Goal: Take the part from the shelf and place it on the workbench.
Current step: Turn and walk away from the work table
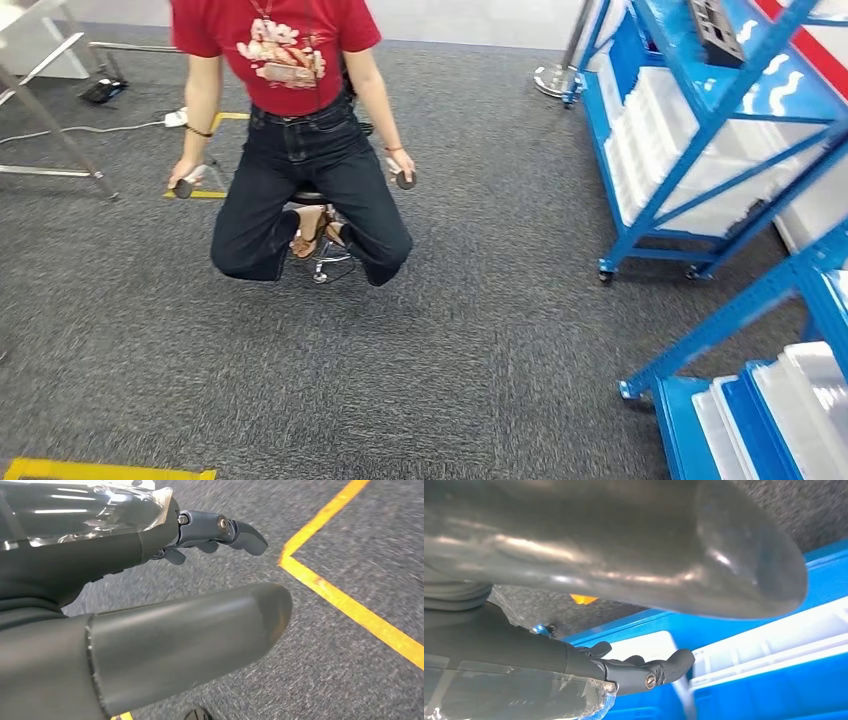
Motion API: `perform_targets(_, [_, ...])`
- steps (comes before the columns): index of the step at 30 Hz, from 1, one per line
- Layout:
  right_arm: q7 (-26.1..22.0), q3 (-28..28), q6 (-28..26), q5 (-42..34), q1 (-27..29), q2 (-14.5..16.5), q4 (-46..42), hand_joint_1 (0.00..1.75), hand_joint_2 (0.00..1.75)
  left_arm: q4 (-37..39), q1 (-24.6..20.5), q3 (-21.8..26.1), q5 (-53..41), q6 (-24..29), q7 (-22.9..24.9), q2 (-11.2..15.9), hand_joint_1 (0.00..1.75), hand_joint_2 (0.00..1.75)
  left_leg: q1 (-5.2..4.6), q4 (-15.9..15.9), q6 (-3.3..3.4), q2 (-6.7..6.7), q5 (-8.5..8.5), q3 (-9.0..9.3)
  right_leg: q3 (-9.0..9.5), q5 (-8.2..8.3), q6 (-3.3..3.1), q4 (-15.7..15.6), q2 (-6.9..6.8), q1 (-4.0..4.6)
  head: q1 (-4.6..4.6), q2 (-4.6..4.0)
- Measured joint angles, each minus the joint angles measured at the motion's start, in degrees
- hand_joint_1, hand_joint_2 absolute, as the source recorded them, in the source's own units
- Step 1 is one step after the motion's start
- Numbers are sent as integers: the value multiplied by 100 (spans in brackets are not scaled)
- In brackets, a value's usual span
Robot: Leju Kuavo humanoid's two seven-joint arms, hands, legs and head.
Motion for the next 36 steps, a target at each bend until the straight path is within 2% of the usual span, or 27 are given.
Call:
perform_targets(2, [1,-1,0,2,2,1,0,0,0,0,6,-1,1,-1,1,3,0,0,-13,1,3,182,-6,-10,-270,-195,28,588,-51,-13,0,0])
perform_targets(3, [3,-1,-1,3,13,1,0,0,0,0,5,-1,1,-1,1,3,0,0,-14,2,-2,261,-11,-8,-240,-164,72,562,-68,-23,2,0])
perform_targets(4, [5,-1,-3,5,23,-1,0,0,0,0,5,0,2,-1,2,2,0,0,-12,3,-13,341,-20,-1,-84,-59,128,296,-112,-35,2,0])
perform_targets(6, [16,0,-8,15,17,-2,1,0,0,0,4,0,15,1,11,1,0,0,-26,8,-62,487,-55,37,415,216,203,-559,-383,-40,2,0])
perform_targets(7, [23,0,-13,22,4,0,1,0,0,-1,4,0,23,3,18,0,0,0,-39,11,-97,554,-78,62,600,319,195,-872,-516,-26,-1,0])
perform_targets(8, [35,0,-16,30,-4,4,1,0,0,-1,3,-1,33,6,27,1,0,0,-54,14,-132,614,-98,88,693,374,164,-1034,-602,-7,-5,0])
perform_targets(9, [49,0,-20,38,-5,6,2,0,0,-1,-3,-1,40,9,34,1,0,0,-65,11,-164,673,-113,112,697,395,119,-1055,-603,15,-9,0])
perform_targets(11, [73,1,-25,57,11,3,2,0,0,-1,-28,1,51,17,44,-8,0,0,-39,15,-227,734,-148,151,673,414,34,-1067,-451,-4,-14,0])
perform_targets(12, [81,1,-27,67,17,1,1,0,0,-1,-36,2,56,21,47,-14,0,0,-18,89,-256,632,-221,134,674,425,-12,-1078,-379,-29,-19,0])
perform_targets(13, [85,1,-29,77,16,1,1,0,0,1,-37,2,62,25,49,-22,0,0,1,271,-278,465,-356,66,678,437,-67,-1091,-306,-55,-27,0])
perform_targets(15, [89,2,-31,91,-1,2,0,0,0,3,-19,2,72,34,51,-34,0,0,19,968,-293,86,-751,-255,675,454,-145,-1099,-164,-56,-44,0])
perform_targets(16, [90,2,-31,98,-8,1,0,0,0,4,-10,2,77,42,52,-38,0,0,21,1358,-294,0,-912,-457,667,458,-165,-1098,-82,-41,-47,0])
perform_targets(17, [90,2,-31,102,-8,1,0,0,0,4,-2,4,82,51,53,-39,0,0,21,1625,-292,-38,-976,-610,663,461,-170,-1096,6,-27,-48,0])
perform_targets(18, [90,2,-31,106,-1,1,0,0,0,4,3,5,86,61,55,-40,0,0,21,1691,-287,-53,-916,-674,664,464,-173,-1091,96,-18,-47,0])
perform_targets(19, [90,2,-31,111,5,1,0,0,0,4,6,7,88,69,56,-42,0,0,24,1531,-277,-67,-745,-629,670,464,-172,-1085,186,-14,-48,0])
perform_targets(20, [90,2,-31,116,9,1,0,0,0,4,7,8,91,74,57,-43,0,0,34,1190,-267,-117,-509,-488,677,464,-170,-1076,274,-14,-48,0])
perform_targets(22, [90,3,-28,125,-1,1,0,0,0,4,8,9,98,78,57,-44,0,0,67,471,-254,-368,-165,-180,667,463,-145,-1044,429,5,-45,0])
perform_targets(24, [90,4,-25,136,-8,-1,0,0,0,4,5,11,110,80,57,-45,0,0,56,180,-227,-499,-93,-71,616,482,-72,-1035,561,17,-41,0])
perform_targets(26, [90,5,-24,147,13,0,0,0,0,4,-3,13,125,80,57,-50,0,0,27,137,-150,-364,-59,-67,543,515,19,-1048,663,1,-42,0])
perform_targets(27, [90,5,-24,152,26,1,0,0,0,4,-7,15,130,81,57,-54,0,0,21,103,-98,-295,-30,-57,497,496,39,-1001,587,-1,-41,0])
perform_targets(28, [90,6,-24,160,27,1,0,0,0,3,-7,16,133,81,57,-55,0,0,23,68,-48,-213,0,-49,402,414,37,-850,443,7,-31,0])
perform_targets(30, [90,7,-24,173,5,-4,0,0,0,2,3,17,139,82,57,-54,0,0,5,32,9,-37,27,-52,84,97,-10,-203,85,19,-9,0])
perform_targets(32, [90,8,-24,178,-7,-5,0,0,0,2,13,19,147,82,57,-52,0,0,-12,33,18,143,26,-68,-255,-184,-10,513,-37,8,0,0])
perform_targets(33, [90,9,-24,178,1,-5,0,0,0,2,13,19,149,82,57,-52,0,0,-15,34,15,225,22,-72,-300,-213,25,636,-60,-4,1,0])
perform_targets(34, [90,9,-24,178,11,-6,0,0,0,2,13,19,149,82,57,-53,0,0,-15,35,5,302,16,-71,-209,-146,79,496,-91,-17,1,0])
perform_targets(35, [90,9,-24,179,17,-10,0,0,0,2,12,19,149,82,57,-56,0,44,-12,36,-11,377,5,-61,2,-14,138,128,-160,-30,2,0])
perform_targets(36, [89,9,-23,181,14,-14,0,0,0,1,12,19,149,83,57,-59,0,87,-13,39,-35,450,-10,-45,261,130,178,-335,-298,-40,3,0])
